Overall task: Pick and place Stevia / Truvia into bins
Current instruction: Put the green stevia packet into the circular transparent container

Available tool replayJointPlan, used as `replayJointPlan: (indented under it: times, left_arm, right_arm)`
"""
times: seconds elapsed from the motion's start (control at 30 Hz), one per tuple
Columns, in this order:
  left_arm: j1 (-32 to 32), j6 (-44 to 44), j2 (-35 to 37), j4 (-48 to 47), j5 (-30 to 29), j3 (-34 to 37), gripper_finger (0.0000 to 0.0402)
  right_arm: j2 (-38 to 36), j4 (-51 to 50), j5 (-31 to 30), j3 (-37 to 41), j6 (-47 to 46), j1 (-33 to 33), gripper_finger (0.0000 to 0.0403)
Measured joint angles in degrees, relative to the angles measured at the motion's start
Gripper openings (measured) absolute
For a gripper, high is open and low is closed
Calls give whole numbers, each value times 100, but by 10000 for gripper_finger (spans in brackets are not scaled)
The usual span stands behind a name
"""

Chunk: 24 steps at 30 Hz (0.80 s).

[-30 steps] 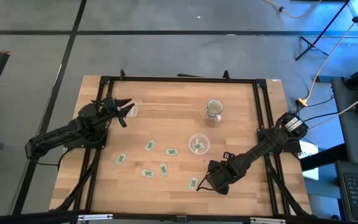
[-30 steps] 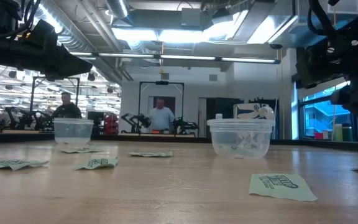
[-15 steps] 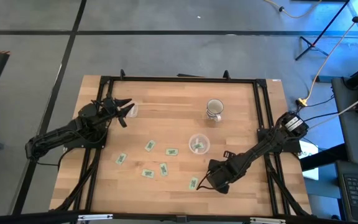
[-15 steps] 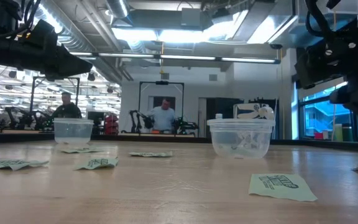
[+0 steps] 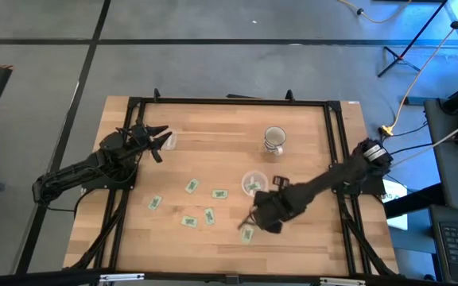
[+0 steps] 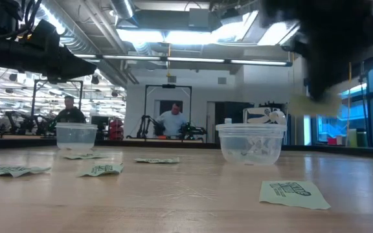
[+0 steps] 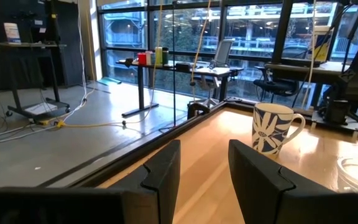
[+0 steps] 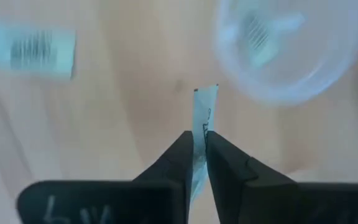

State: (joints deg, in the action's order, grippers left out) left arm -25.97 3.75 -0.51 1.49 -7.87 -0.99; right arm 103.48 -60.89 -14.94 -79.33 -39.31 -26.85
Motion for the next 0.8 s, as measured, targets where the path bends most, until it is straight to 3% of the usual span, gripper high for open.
replayJointPlan:
  times: [0.2,0.43,0.8]
  left_arm:
    - [0,0,0,10,2,0,130]
    - [-1,0,0,10,2,0,130]
    - [-1,0,-2,8,-1,0,130]
  right_arm:
    - [-9,-295,-691,-430,900,602,48]
    - [4,458,-697,-102,1826,1119,48]
    - [7,999,-431,184,1783,1259,48]
